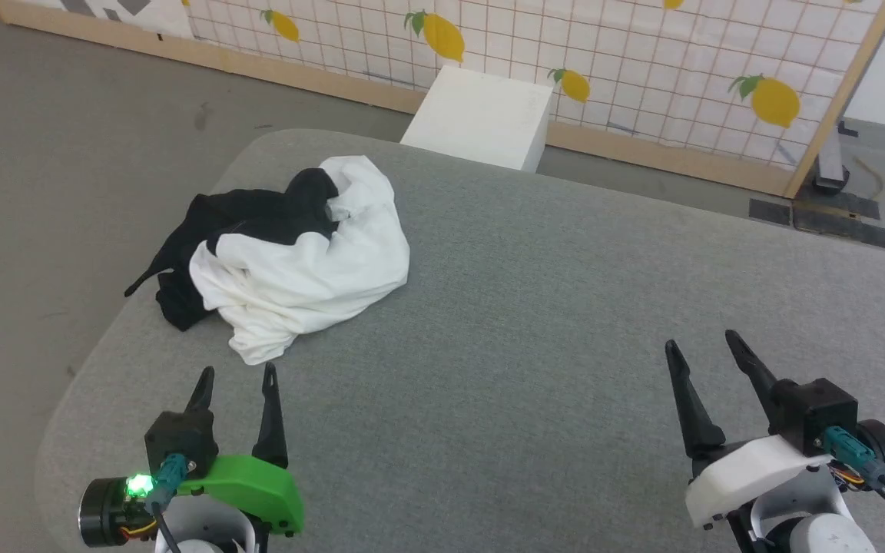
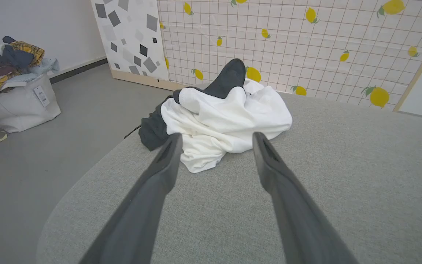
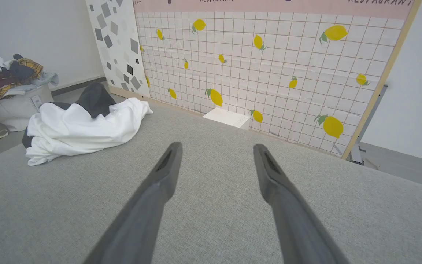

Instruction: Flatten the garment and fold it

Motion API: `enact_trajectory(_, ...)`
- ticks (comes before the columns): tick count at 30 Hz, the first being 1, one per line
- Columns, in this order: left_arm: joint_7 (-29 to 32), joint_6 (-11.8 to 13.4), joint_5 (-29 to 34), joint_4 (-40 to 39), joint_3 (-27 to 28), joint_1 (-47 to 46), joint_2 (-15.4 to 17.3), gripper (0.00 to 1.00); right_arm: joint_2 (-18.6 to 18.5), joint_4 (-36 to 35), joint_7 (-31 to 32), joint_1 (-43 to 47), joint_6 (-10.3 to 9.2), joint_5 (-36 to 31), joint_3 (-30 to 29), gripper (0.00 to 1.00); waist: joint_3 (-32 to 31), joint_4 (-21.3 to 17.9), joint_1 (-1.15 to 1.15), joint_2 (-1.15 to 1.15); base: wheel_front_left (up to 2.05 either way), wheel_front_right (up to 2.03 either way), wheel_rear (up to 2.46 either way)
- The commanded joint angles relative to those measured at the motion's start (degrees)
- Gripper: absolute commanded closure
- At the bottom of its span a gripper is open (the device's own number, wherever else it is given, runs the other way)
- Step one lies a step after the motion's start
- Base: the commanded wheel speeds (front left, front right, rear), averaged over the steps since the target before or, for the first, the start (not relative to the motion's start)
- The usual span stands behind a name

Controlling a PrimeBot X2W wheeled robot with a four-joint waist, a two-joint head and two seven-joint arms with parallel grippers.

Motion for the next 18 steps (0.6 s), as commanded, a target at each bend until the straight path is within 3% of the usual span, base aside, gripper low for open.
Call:
enact_trajectory(1, -0.51, 0.78, -0.86, 0.33, -0.33, -1.06, 0.43, 0.0, 0.06, 0.37, -0.64, -1.09, -0.05, 0.71, 0.2, 0.0, -0.06, 0.96, 0.0, 0.0, 0.0, 0.0, 0.0)
enact_trajectory(18, -1.97, 2.53, -3.12, 1.37, -1.67, -1.63, 1.08, 0.0, 0.08, 1.15, -1.61, -1.87, -0.06, 1.68, 0.48, 0.0, 0.27, 5.39, 0.0, 0.0, 0.0, 0.0, 0.0)
